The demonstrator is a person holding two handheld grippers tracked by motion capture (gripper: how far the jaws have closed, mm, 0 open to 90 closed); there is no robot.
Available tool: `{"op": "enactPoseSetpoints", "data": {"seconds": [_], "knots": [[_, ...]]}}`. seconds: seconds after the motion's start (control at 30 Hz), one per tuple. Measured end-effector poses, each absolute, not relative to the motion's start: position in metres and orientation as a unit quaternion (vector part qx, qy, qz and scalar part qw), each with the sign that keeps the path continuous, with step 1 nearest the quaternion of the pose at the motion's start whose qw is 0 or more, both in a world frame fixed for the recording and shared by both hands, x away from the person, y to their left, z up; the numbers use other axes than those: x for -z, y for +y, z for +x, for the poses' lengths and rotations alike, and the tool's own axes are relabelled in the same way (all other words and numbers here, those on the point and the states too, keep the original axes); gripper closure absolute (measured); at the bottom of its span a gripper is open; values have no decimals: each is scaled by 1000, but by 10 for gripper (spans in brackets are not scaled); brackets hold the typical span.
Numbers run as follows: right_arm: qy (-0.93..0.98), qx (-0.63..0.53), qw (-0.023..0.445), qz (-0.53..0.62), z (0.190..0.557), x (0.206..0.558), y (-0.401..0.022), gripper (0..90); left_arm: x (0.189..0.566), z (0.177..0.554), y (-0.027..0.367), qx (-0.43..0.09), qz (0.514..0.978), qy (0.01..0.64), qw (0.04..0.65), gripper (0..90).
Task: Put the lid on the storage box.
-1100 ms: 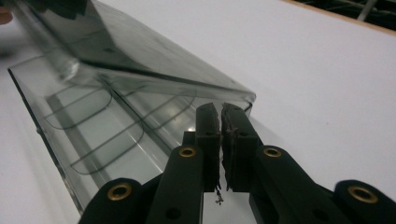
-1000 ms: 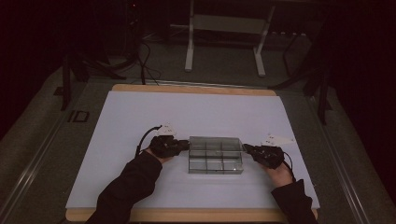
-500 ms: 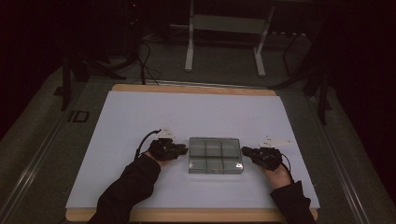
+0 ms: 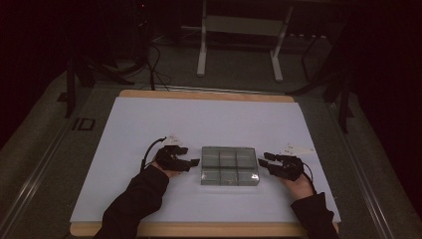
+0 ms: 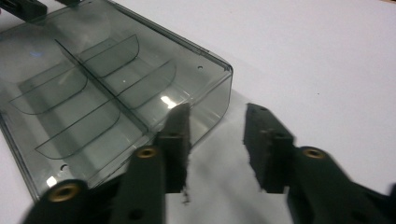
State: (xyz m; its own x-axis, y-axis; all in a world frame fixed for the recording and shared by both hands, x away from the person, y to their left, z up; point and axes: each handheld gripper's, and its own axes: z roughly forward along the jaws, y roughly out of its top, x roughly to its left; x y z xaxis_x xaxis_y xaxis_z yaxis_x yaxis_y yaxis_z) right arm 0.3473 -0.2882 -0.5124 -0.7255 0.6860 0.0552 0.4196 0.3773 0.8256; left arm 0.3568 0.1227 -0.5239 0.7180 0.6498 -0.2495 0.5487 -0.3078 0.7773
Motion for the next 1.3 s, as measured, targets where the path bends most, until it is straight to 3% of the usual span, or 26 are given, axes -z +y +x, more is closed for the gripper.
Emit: {"op": "enactPoseSetpoints", "data": {"seconds": [0.07,0.2,0.3,0.63,0.9,1.3], "knots": [[815,-446,153,337,347,512,-288,467,523,357,123,-46,808,368,459,125],[811,-451,146,343,347,512,-291,301,524,355,125,-47,806,366,462,62],[807,-451,151,351,346,512,-292,252,525,352,127,-60,809,361,460,27],[813,-439,167,344,341,517,-294,193,527,341,133,-62,811,356,460,27],[815,-438,154,345,337,524,-300,157,524,327,138,-67,820,350,448,27],[816,-421,174,355,322,523,-315,156,526,312,157,-77,816,361,445,27]]}}
